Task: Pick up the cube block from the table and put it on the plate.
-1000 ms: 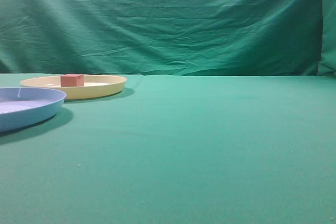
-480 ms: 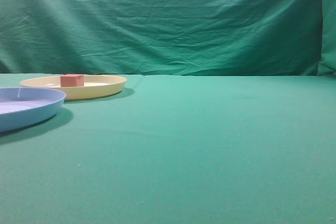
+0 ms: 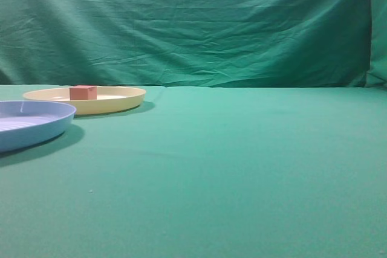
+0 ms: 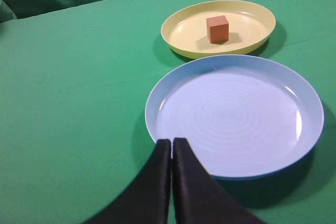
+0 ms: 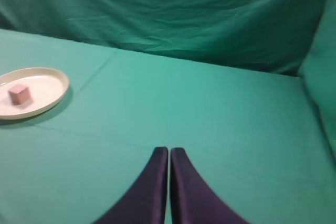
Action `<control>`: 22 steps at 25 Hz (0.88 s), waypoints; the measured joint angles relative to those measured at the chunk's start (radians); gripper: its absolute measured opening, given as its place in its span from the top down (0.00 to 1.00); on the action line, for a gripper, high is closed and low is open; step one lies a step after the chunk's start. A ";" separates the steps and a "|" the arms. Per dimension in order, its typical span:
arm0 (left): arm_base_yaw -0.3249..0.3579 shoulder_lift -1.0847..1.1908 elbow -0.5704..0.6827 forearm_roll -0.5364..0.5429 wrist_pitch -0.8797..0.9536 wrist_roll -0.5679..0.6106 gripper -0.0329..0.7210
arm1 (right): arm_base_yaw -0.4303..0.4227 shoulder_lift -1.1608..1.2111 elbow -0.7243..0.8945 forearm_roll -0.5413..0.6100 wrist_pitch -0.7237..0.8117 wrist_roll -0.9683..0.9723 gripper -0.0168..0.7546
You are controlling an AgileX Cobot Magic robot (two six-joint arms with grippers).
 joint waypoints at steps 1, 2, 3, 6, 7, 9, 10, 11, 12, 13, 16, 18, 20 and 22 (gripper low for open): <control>0.000 0.000 0.000 0.000 0.000 0.000 0.96 | 0.000 0.000 0.000 0.000 0.000 0.000 0.98; 0.000 0.000 0.000 0.000 0.000 0.000 0.96 | -0.043 -0.065 0.106 -0.006 -0.060 0.000 0.98; 0.000 0.000 0.000 0.000 0.000 0.000 0.96 | -0.067 -0.097 0.163 -0.011 -0.085 0.000 0.98; 0.000 0.000 0.000 0.000 0.000 0.000 0.96 | -0.104 -0.185 0.311 -0.022 -0.133 0.001 0.98; 0.000 0.000 0.000 0.000 0.000 0.000 0.96 | -0.113 -0.210 0.350 -0.023 -0.145 0.004 0.98; 0.000 0.000 0.000 0.000 0.000 0.000 0.96 | -0.124 -0.226 0.431 -0.024 -0.177 0.006 0.98; 0.000 0.000 0.000 0.000 0.000 0.000 0.96 | -0.131 -0.228 0.455 -0.024 -0.188 0.008 0.98; 0.000 0.000 0.000 0.000 0.000 0.000 0.96 | -0.138 -0.230 0.463 -0.024 -0.198 0.012 0.98; 0.000 0.000 0.000 0.000 0.000 0.000 0.96 | -0.140 -0.230 0.464 -0.024 -0.200 0.012 0.98; 0.000 0.000 0.000 0.000 0.000 0.000 0.96 | -0.145 -0.230 0.465 -0.024 -0.198 0.014 0.98; 0.000 0.000 0.000 0.000 0.000 0.000 0.96 | -0.152 -0.230 0.465 -0.022 -0.178 0.014 0.98; 0.000 0.000 0.000 0.000 0.000 0.000 0.96 | -0.156 -0.230 0.465 -0.022 -0.176 0.014 0.98; 0.000 0.000 0.000 0.000 0.000 0.000 0.96 | -0.158 -0.230 0.465 -0.022 -0.176 0.014 0.98; 0.000 0.000 0.000 0.000 0.000 0.000 0.96 | -0.158 -0.230 0.465 -0.022 -0.176 0.014 0.98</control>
